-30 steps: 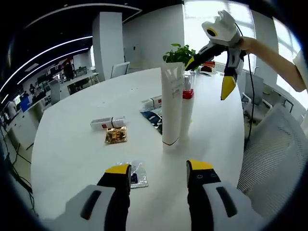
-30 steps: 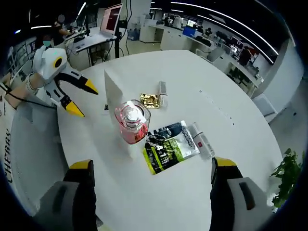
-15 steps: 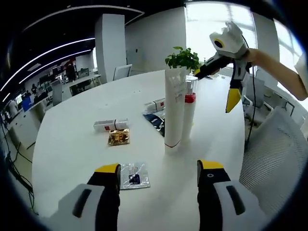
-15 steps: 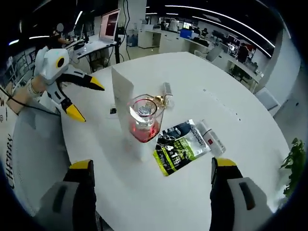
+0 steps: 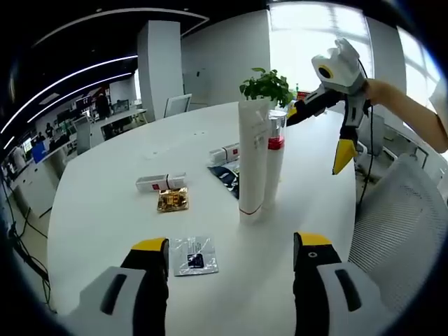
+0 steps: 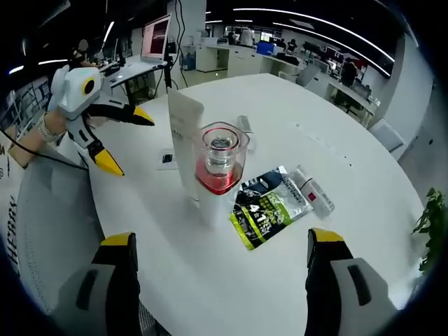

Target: Arrange the skincare products in the storage area until every visible bottle or jar stands upright without overlapping.

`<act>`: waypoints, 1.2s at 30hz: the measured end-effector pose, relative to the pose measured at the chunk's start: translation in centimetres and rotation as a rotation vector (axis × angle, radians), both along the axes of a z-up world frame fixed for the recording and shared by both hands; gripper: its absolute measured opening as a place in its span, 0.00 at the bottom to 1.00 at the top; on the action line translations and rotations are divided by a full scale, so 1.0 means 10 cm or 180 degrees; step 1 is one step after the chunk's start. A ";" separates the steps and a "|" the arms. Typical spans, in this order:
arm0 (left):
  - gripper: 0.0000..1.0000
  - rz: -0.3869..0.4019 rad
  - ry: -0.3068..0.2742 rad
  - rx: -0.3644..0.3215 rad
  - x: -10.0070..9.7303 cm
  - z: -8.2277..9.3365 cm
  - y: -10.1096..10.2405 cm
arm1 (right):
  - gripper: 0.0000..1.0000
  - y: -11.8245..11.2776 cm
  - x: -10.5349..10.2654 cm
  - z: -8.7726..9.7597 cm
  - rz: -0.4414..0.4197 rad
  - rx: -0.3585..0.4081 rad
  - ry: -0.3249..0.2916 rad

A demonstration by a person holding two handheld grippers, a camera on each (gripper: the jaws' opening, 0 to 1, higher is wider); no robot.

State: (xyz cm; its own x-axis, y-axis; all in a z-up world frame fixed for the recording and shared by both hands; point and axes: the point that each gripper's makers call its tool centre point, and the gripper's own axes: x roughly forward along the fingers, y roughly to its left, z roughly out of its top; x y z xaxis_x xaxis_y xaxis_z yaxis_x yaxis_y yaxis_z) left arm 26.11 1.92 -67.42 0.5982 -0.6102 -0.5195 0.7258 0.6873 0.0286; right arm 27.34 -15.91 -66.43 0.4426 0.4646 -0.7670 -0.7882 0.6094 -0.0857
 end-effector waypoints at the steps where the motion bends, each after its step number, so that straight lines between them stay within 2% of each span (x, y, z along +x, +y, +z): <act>1: 0.71 0.0003 0.0002 0.0002 0.00 0.00 0.00 | 1.00 0.00 -0.01 -0.01 0.0001 -0.0005 0.0004; 15: 0.81 0.0026 0.0025 -0.0071 0.01 0.00 0.01 | 1.00 0.06 -0.11 -0.04 -0.0016 0.0065 -0.0017; 23: 0.95 -0.0016 0.0002 -0.0123 0.00 0.02 -0.06 | 1.00 0.05 -0.14 -0.07 -0.0048 0.0067 0.0014; 28: 0.99 0.0000 0.0009 -0.0192 0.00 0.04 -0.07 | 1.00 0.02 -0.12 -0.07 -0.0093 0.0074 -0.0003; 36: 0.99 -0.0018 0.0050 -0.0224 -0.02 0.04 -0.10 | 1.00 -0.02 -0.11 -0.08 -0.0088 0.0029 0.0003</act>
State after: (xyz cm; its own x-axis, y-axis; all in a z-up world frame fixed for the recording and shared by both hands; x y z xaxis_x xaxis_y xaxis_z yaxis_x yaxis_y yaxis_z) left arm 25.95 0.88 -67.01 0.5868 -0.6488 -0.4845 0.7297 0.6830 -0.0309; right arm 26.25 -16.12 -67.25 0.4547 0.4592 -0.7632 -0.7711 0.6317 -0.0793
